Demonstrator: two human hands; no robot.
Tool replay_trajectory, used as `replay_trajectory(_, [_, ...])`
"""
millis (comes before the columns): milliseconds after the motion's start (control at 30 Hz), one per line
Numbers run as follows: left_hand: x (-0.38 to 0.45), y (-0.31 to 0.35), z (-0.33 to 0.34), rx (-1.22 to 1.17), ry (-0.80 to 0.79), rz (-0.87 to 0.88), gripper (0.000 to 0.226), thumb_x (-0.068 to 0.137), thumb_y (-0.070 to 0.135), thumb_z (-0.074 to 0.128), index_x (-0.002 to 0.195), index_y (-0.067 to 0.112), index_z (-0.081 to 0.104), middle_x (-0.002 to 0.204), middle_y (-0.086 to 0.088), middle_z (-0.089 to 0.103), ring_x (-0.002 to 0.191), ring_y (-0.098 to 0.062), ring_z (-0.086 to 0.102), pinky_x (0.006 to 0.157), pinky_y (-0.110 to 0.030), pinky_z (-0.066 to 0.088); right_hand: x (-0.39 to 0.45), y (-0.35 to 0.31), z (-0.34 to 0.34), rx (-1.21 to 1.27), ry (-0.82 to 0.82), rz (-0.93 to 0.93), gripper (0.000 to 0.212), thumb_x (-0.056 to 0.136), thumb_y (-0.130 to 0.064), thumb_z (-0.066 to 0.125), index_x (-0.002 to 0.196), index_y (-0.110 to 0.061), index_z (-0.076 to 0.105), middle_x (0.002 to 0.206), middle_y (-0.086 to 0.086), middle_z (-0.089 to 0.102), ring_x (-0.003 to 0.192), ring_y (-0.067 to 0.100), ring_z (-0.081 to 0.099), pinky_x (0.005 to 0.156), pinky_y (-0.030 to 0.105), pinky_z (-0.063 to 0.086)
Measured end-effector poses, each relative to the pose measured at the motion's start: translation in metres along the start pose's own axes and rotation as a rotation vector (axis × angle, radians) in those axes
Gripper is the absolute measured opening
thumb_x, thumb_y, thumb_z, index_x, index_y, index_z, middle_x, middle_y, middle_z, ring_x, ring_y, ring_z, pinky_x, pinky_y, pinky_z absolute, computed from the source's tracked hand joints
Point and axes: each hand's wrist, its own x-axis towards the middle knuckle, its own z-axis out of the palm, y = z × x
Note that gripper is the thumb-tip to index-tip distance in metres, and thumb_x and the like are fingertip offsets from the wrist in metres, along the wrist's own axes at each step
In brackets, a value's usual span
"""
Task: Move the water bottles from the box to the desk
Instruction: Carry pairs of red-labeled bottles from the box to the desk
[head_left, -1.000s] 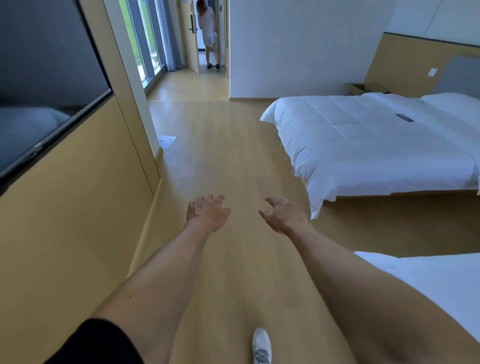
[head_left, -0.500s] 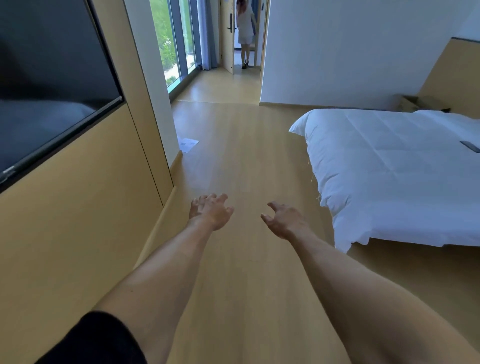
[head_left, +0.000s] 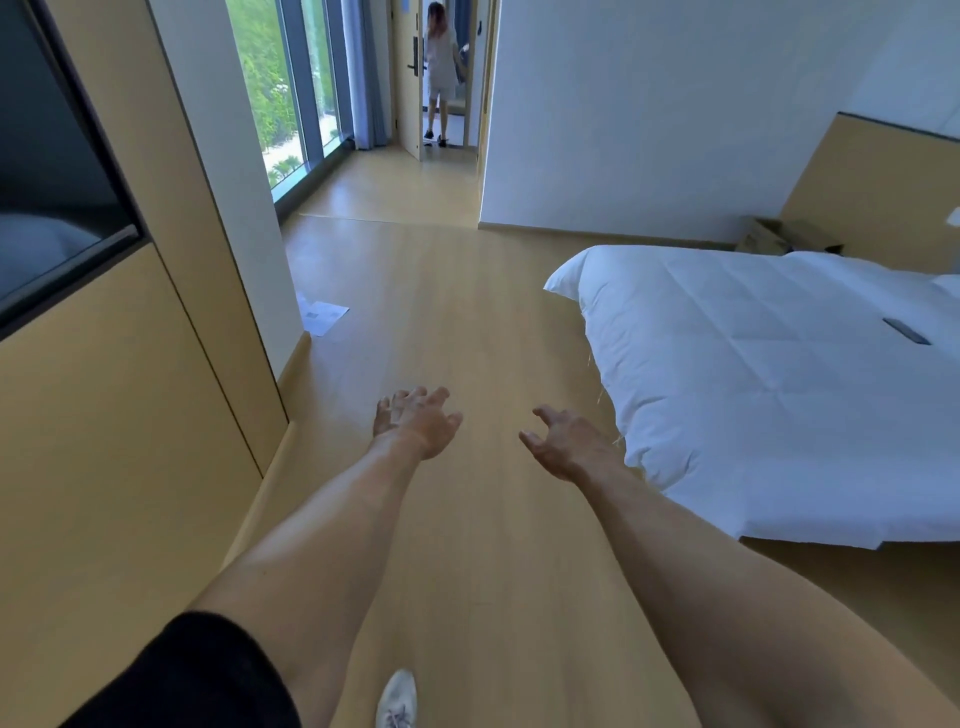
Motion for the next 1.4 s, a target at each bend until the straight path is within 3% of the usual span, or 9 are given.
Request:
replay_trajectory(300, [0.161, -0.038, -0.065, 0.022, -0.016, 0.054, 0.052, 0.102, 0.051, 0.037, 0.15, 0.031, 0.038, 0.153, -0.005, 0.041, 0.143, -0.028, 0.032, 0.12, -0.045, 0.02, 0.147, -0.07, -0.034, 0.017, 0.009, 0.037, 0.056, 0.1, -0.055, 0.038, 0.15, -0.03, 0.035, 0.148, 0.008, 0.045, 0.135, 0.028, 0.045, 0.108, 0.043, 0.041])
replay_trajectory(700, [0.301, -0.052, -0.076, 0.025, -0.048, 0.021, 0.052, 0.102, 0.052, 0.038, 0.15, 0.031, 0.038, 0.153, -0.004, 0.042, 0.143, -0.028, 0.033, 0.12, -0.045, 0.02, 0.297, -0.093, -0.045, -0.027, -0.03, 0.025, 0.056, 0.101, -0.057, 0.035, 0.15, -0.031, 0.034, 0.148, 0.007, 0.044, 0.134, 0.028, 0.044, 0.105, 0.041, 0.041])
replay_trajectory(1100, [0.494, -0.012, -0.117, 0.053, 0.004, -0.089, 0.052, 0.102, 0.053, 0.036, 0.149, 0.032, 0.039, 0.152, -0.003, 0.044, 0.142, -0.027, 0.035, 0.12, -0.046, 0.02, 0.507, -0.081, -0.102, -0.02, -0.032, -0.082, 0.056, 0.1, -0.058, 0.035, 0.15, -0.032, 0.035, 0.146, 0.008, 0.046, 0.134, 0.029, 0.044, 0.105, 0.04, 0.04])
replay_trajectory(1400, [0.606, 0.034, -0.132, 0.072, 0.038, -0.044, 0.052, 0.101, 0.053, 0.038, 0.149, 0.032, 0.04, 0.149, -0.003, 0.047, 0.139, -0.027, 0.039, 0.117, -0.045, 0.025, 0.626, -0.075, -0.142, -0.009, -0.027, -0.119, 0.056, 0.1, -0.057, 0.036, 0.15, -0.032, 0.036, 0.146, 0.007, 0.046, 0.134, 0.028, 0.045, 0.106, 0.042, 0.041])
